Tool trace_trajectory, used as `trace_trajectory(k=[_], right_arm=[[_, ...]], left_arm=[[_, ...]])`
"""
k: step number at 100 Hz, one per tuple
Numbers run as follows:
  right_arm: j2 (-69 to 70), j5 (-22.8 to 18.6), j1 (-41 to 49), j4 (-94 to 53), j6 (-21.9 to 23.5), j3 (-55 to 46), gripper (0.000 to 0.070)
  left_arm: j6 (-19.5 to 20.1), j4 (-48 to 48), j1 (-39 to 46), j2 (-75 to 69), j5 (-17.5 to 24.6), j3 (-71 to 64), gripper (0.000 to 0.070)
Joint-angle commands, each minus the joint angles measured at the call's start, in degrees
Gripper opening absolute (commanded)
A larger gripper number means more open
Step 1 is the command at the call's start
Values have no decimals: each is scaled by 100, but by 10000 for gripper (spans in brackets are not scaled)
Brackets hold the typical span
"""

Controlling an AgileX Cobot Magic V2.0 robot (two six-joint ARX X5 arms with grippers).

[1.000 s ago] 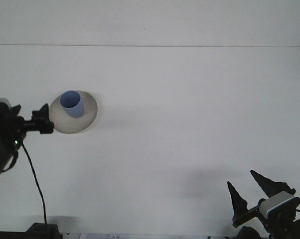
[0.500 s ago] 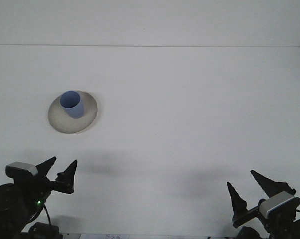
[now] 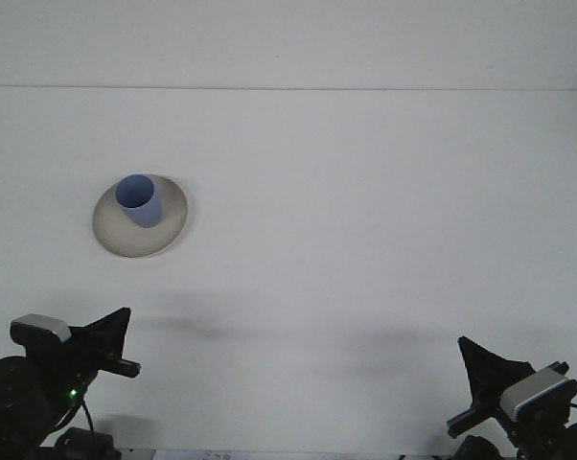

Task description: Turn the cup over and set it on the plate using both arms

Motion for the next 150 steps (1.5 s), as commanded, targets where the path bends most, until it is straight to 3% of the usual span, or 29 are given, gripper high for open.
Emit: trace_trajectory(k=[1,42,48,58,75,88,112,150], right_arm=[[20,-2,48,116,74,26,7],[20,-2,48,116,74,26,7],[20,0,48,116,74,26,7],[20,-2,48,116,74,26,7],[20,-2,48,116,74,26,7],[20,0,48,116,74,26,7],[20,-2,48,116,74,26,7],[20,-2,48,116,74,26,7]], left_arm=[[-28,103,-15,-4,28,87,16],[-24,109,-2,-46,28,83,16],[470,120,44,-133,2,28,16],[885,581,216,-457,-103,-509,16],[1261,2238,531,-1434,-994,-2409,16],[1360,2940,640,-1954,-1353,-3460,16],[1388,3707,671,-1958,-1541,-4304,16],[1349,3705,671,-1958,-1539,-4317,16]])
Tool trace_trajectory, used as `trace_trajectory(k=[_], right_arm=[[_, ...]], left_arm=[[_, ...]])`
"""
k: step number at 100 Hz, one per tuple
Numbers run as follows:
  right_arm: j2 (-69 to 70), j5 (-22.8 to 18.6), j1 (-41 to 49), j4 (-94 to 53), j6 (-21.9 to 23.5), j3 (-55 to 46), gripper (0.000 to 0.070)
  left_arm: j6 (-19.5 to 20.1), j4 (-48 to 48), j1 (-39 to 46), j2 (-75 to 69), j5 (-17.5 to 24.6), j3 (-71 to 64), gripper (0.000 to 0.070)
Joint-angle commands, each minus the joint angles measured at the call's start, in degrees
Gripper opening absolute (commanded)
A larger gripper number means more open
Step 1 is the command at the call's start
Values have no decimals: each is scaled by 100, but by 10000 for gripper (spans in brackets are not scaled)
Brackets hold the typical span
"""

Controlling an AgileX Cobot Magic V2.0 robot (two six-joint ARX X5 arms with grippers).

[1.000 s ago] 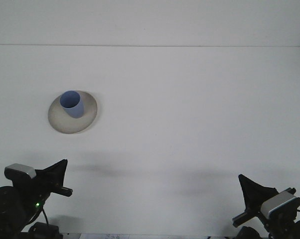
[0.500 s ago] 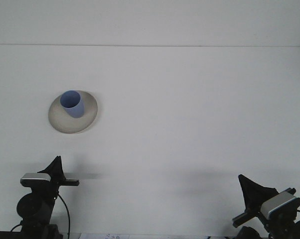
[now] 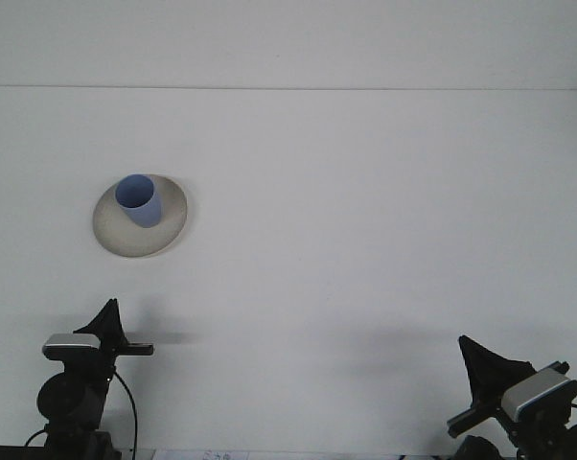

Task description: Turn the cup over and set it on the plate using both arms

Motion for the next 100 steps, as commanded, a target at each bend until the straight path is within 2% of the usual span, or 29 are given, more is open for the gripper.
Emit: trace_trajectory(k=[1,58,65,69,76,89,96,100], right_arm=[[20,-2,48,59,74,28,7],[20,0,48,57,66,28,7],[17,153,44,55,-236,26,7],[17,249,-24,31,-256,17,7],[15,302,-374,234,-291,-118,7],[-181,223,-1663,1375,-507,-844,7],[-343,-50,-2452,2079,-538,-1432,7],[-452,-387,-2957,2503,-527,-1847,7]], left_arm=[[28,63,2,-4,-20,-111,16],[28,59,2,-7,-20,-111,16],[28,59,2,-7,-20,-111,16],[28,59,2,-7,-20,-111,16],[28,59,2,-4,-20,-111,16],[28,59,2,-4,-20,-111,16],[28,59,2,-4,-20,-111,16],[28,59,2,-4,-20,-111,16]])
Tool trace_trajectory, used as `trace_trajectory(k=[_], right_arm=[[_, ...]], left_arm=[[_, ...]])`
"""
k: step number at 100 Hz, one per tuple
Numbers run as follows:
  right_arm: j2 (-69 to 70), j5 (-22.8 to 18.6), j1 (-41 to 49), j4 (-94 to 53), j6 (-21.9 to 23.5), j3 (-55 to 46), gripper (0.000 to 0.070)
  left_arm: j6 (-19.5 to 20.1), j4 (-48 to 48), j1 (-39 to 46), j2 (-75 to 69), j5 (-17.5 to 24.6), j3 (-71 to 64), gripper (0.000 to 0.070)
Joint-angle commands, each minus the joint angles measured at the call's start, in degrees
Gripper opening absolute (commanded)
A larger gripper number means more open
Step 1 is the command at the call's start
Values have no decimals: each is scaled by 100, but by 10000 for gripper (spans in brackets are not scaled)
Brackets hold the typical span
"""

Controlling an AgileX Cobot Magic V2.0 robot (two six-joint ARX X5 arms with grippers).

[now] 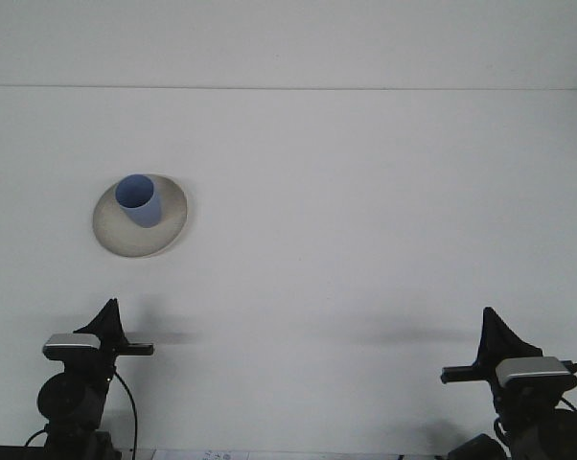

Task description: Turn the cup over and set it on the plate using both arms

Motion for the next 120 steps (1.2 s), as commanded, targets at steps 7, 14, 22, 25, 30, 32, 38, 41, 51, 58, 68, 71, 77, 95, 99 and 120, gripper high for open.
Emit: trace_trajectory(k=[7,14,22,25,30,32,38,41,51,58,68,71,77,95,99,120], right_arm=[[-262,-1051,-1364,1150,-105,-1093,7],[-361,-1652,-1897,1558,-107,-1617,7],[-428,-2105,-2354,1928,-107,-2146,7],[-437,-2151,-2465,2044,-105,-2306,7],[-461,-2151,-2583,2166,-107,-2522,7],[-481,-2149,-2616,2181,-107,-2601,7],[-544,-2127,-2664,2197,-114,-2761,7],[-586,-2098,-2671,2197,-116,-2828,7],[-608,-2085,-2673,2260,-133,-2999,7],[-608,-2090,-2671,2317,-129,-3119,7],[-608,-2072,-2669,2354,-131,-3213,7],[-608,-2079,-2669,2358,-133,-3213,7],[-608,-2081,-2669,2345,-179,-3213,7],[-608,-2081,-2669,2472,-173,-3213,7],[-608,-2081,-2669,2498,-173,-3211,7],[-608,-2081,-2669,2498,-173,-3211,7]], left_arm=[[28,61,2,-7,-20,-111,16],[28,61,2,-7,-20,-111,16],[28,61,2,-4,-20,-111,16],[28,61,2,-7,-20,-111,16],[28,61,2,-4,-20,-111,16],[28,61,2,-4,-20,-111,16],[28,61,2,-4,-20,-111,16],[28,61,2,-4,-20,-111,16],[28,61,2,-7,-20,-111,16],[28,61,2,-7,-20,-111,16],[28,61,2,-7,-20,-111,16],[28,59,2,-7,-20,-111,16],[28,59,2,-4,-20,-111,16],[28,59,2,-4,-20,-111,16],[28,59,2,-7,-20,-111,16],[28,59,2,-4,-20,-111,16]])
